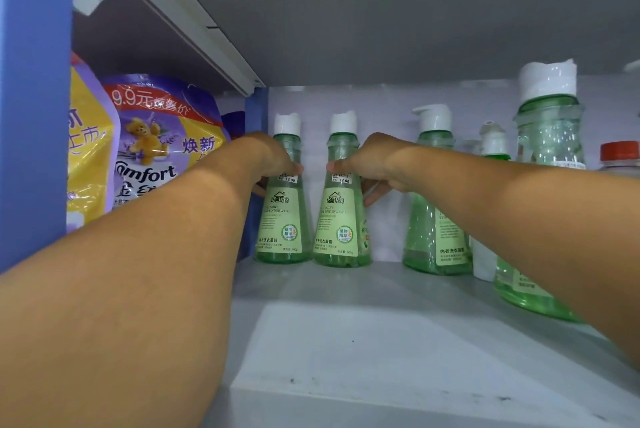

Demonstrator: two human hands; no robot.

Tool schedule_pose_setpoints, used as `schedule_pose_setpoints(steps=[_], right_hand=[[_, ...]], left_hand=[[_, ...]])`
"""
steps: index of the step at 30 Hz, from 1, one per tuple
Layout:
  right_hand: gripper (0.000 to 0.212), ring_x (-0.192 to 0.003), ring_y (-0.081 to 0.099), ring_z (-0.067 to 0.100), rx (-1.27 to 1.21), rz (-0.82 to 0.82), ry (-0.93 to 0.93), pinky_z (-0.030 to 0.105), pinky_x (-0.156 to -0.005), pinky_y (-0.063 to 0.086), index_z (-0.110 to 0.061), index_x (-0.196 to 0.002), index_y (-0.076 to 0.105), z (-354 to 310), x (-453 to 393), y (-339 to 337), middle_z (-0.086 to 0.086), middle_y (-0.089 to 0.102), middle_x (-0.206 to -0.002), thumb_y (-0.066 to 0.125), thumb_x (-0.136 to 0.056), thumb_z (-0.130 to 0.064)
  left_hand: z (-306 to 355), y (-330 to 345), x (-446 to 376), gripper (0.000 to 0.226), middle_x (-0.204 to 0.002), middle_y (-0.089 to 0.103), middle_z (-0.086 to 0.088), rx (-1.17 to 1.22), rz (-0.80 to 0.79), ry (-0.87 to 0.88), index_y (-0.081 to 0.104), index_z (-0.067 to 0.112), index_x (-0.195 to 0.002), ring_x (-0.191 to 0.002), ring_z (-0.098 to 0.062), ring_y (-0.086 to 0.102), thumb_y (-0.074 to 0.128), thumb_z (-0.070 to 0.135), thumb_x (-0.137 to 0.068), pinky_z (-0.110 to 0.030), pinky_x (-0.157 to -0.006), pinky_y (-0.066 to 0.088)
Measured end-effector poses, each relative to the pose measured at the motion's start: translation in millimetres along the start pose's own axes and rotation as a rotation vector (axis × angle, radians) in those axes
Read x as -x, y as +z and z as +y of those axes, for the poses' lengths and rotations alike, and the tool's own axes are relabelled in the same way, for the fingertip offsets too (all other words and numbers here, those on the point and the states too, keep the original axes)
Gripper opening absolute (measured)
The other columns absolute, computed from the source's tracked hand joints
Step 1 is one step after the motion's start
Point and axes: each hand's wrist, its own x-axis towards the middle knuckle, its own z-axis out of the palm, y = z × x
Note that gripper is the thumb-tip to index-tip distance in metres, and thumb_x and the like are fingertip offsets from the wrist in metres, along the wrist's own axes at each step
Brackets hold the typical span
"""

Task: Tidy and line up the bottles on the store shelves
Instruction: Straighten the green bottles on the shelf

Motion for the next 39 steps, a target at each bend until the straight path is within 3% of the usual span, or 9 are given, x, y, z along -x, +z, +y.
schedule_pose_setpoints(steps=[7, 10, 13, 18, 23, 27, 30, 33, 39], right_hand=[[0.046, -0.089, 0.076, 0.029, 0.181, -0.085, 0.025, 0.046, -0.085, 0.063, -0.003, -0.107, 0.064, -15, 11, -19, 0.014, 0.075, -0.1, 0.071, -0.092, -0.046], [0.046, -0.078, 0.076, 0.033, 0.383, 0.186, -0.046, 0.043, -0.079, 0.063, -0.003, -0.086, 0.056, -33, 23, -50, 0.013, 0.072, -0.093, 0.064, -0.096, -0.047], [0.021, -0.099, 0.069, 0.033, 0.636, 0.507, -0.11, 0.028, -0.082, 0.052, -0.006, -0.095, 0.061, -38, 35, -79, 0.01, 0.066, -0.103, 0.056, -0.097, -0.026], [0.019, -0.092, 0.057, 0.031, 0.783, 0.32, 0.075, 0.031, -0.073, 0.047, -0.01, -0.079, 0.054, -24, 42, -91, 0.012, 0.057, -0.101, 0.056, -0.097, -0.015], [0.015, -0.11, 0.064, 0.034, 0.694, 0.211, 0.125, 0.046, -0.103, 0.051, -0.006, -0.091, 0.06, -34, 39, -93, 0.014, 0.064, -0.098, 0.064, -0.099, -0.018], [0.026, -0.105, 0.071, 0.038, 0.687, 0.162, 0.176, 0.05, -0.098, 0.055, 0.003, -0.11, 0.067, -32, 27, -90, 0.022, 0.07, -0.109, 0.067, -0.097, -0.019], [0.045, -0.104, 0.071, 0.045, 0.599, 0.127, 0.195, 0.054, -0.095, 0.056, 0.004, -0.132, 0.055, -33, 17, -85, 0.027, 0.058, -0.134, 0.068, -0.098, -0.023], [0.038, -0.103, 0.072, 0.041, 0.569, 0.165, 0.085, 0.049, -0.093, 0.058, 0.003, -0.113, 0.061, -39, 13, -75, 0.023, 0.067, -0.123, 0.071, -0.095, -0.028], [0.055, -0.091, 0.075, 0.036, 0.678, 0.196, 0.065, 0.044, -0.088, 0.06, 0.002, -0.127, 0.061, -39, 14, -60, 0.015, 0.07, -0.115, 0.073, -0.092, -0.039]], left_hand=[[4, 3, -3, 0.055, -0.128, 0.064, -0.019, -0.094, 0.051, 0.012, 0.054, 0.001, -0.133, -0.116, -0.034, 0.065, 0.075, 0.029, -0.091, -0.047, -0.1, 0.054], [17, 1, -6, 0.088, -0.151, 0.042, -0.019, -0.218, 0.311, 0.027, 0.03, 0.003, -0.153, -0.135, -0.033, 0.05, 0.075, 0.042, -0.087, -0.041, -0.107, 0.048], [32, 4, -8, 0.063, -0.144, 0.051, -0.016, -0.192, 0.474, 0.218, 0.045, 0.004, -0.141, -0.129, -0.036, 0.054, 0.068, 0.034, -0.09, -0.037, -0.096, 0.05], [44, 31, 11, 0.06, -0.129, 0.061, -0.011, -0.207, 0.213, 0.353, 0.053, 0.009, -0.131, -0.115, -0.032, 0.062, 0.071, 0.047, -0.089, -0.037, -0.094, 0.053], [37, 42, 14, 0.082, -0.126, 0.06, -0.01, -0.259, 0.09, 0.302, 0.034, 0.01, -0.146, -0.086, -0.03, 0.073, 0.075, 0.047, -0.086, -0.039, -0.077, 0.061], [31, 46, 16, 0.076, -0.109, 0.064, -0.009, -0.304, 0.037, 0.283, 0.035, 0.01, -0.145, -0.073, -0.024, 0.069, 0.075, 0.04, -0.088, -0.03, -0.056, 0.052], [28, 46, 13, 0.07, -0.111, 0.065, -0.009, -0.267, 0.032, 0.258, 0.043, 0.009, -0.141, -0.081, -0.025, 0.072, 0.075, 0.04, -0.087, -0.033, -0.071, 0.059], [27, 46, 10, 0.05, -0.109, 0.067, -0.009, -0.258, 0.017, 0.273, 0.052, 0.014, -0.123, -0.09, -0.027, 0.075, 0.075, 0.04, -0.088, -0.036, -0.084, 0.061], [24, 48, 0, 0.045, -0.104, 0.071, -0.011, -0.205, 0.001, 0.266, 0.059, 0.008, -0.108, -0.089, -0.028, 0.075, 0.079, 0.04, -0.084, -0.043, -0.084, 0.063]])
